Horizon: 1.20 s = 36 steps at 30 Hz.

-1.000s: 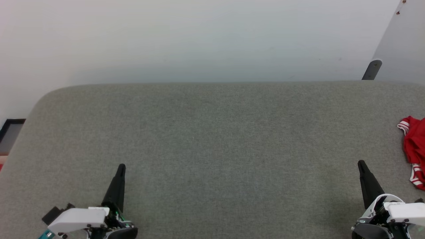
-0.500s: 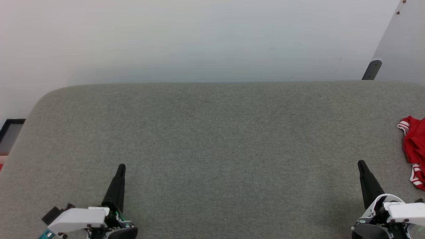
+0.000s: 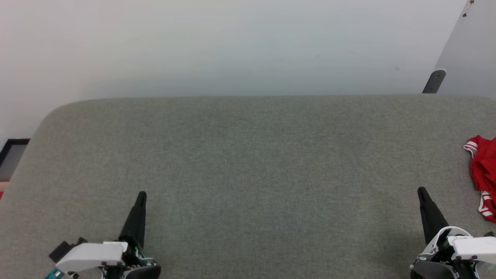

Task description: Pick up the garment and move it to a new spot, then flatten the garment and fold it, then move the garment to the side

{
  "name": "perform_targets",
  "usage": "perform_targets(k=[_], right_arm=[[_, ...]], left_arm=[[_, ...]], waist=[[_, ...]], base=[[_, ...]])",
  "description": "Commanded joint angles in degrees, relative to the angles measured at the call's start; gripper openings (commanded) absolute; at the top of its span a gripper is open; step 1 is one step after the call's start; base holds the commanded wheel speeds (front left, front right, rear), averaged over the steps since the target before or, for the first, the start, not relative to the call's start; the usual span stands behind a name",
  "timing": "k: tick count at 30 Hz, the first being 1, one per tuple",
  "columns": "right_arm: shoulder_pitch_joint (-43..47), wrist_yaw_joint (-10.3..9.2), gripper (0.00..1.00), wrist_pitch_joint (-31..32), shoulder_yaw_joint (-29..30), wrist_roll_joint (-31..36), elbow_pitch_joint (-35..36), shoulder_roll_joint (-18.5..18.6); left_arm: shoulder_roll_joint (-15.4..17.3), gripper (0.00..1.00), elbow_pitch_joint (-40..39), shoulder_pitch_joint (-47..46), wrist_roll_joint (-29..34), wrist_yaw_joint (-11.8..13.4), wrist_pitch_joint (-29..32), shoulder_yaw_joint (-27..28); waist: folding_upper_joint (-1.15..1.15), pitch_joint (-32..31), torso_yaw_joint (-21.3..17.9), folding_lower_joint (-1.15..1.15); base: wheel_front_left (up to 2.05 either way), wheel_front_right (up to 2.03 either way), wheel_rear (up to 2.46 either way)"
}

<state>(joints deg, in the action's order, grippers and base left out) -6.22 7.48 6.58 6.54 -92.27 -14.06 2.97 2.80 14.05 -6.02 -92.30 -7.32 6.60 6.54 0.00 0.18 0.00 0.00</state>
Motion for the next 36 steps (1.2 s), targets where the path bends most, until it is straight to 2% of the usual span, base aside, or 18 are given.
perform_targets(k=[1, 36], right_arm=[[-0.16, 0.02, 0.0, 0.12, 0.0, -0.28, 0.0, -0.21], [-0.16, 0.02, 0.0, 0.12, -0.01, -0.28, 0.0, -0.21]], left_arm=[[0.0, 0.0, 0.06, -0.53, -0.19, -0.31, 0.1, 0.08], [0.01, 0.0, 0.05, -0.53, -0.2, -0.31, 0.08, 0.08]], waist=[[0.0, 0.0, 0.0, 0.0], [0.0, 0.0, 0.0, 0.0]], base=[[0.0, 0.0, 0.0], [0.0, 0.0, 0.0]])
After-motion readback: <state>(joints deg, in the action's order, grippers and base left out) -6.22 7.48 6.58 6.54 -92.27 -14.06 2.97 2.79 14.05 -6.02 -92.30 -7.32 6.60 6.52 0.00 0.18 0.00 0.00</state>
